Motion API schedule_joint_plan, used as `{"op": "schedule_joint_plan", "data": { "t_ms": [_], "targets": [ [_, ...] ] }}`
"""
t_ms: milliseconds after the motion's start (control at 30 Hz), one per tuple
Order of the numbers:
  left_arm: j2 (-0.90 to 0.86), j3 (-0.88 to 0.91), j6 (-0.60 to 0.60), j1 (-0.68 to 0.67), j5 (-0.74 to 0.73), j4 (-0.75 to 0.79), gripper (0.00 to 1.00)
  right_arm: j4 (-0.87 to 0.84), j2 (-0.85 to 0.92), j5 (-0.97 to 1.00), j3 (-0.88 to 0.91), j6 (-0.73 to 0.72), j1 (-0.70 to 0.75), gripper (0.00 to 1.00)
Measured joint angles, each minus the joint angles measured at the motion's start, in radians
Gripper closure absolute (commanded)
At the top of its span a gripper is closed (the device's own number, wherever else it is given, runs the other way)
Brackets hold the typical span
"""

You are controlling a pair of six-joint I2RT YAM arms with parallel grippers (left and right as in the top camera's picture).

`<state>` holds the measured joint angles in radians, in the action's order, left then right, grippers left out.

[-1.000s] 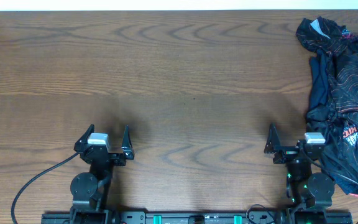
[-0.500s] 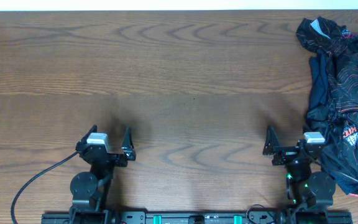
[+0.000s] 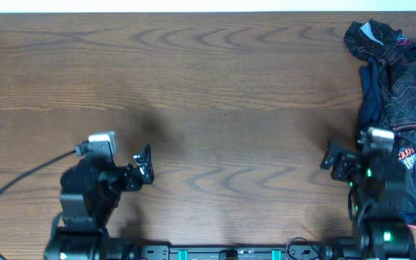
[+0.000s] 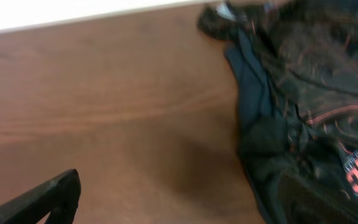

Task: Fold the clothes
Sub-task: 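Reach the right gripper into the clothing pile and grasp the black jersey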

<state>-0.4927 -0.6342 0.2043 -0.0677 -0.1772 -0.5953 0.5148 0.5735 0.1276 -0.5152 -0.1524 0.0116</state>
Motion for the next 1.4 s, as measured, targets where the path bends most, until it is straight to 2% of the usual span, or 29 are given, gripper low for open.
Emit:
{"op": "schedule_joint_plan", "data": {
  "t_ms": [167,400,633,800,1000,1167,1300,1400],
  "targets": [
    [-0.177,-0.151,0.018,0.0,-0.008,-0.116,0.02,0.127,0.221,0.058,-0.148,0.0,0.0,0.01],
    [-0.362,-0.172,0.032,0.0,-0.008,-0.193,0.02,0.147,0.399,0.042,-0.243,0.0,0.0,0.01],
    [-0.394,-0.172,0.032,0.0,-0.002,-0.193,0.02,0.179,0.467,0.126,-0.243,-0.048,0.008,0.01],
    [-0.394,-0.172,0.035,0.0,0.001,-0.192,0.02,0.153,0.528,0.219,-0.243,-0.097,0.083,0.01],
    [-0.394,-0.172,0.051,0.0,0.002,-0.184,0.02,0.049,0.675,0.257,-0.243,-0.117,0.195,0.08],
    [-0.394,-0.172,0.055,0.0,0.002,-0.183,0.02,-0.001,0.81,0.269,-0.243,-0.106,0.229,0.12],
    [-0.394,-0.172,0.055,0.0,0.002,-0.183,0.02,-0.026,0.883,0.267,-0.243,-0.088,0.229,0.2],
    [-0.394,-0.172,0.055,0.0,0.002,-0.182,0.02,-0.048,0.92,0.266,-0.243,-0.073,0.229,0.32]
  ]
}}
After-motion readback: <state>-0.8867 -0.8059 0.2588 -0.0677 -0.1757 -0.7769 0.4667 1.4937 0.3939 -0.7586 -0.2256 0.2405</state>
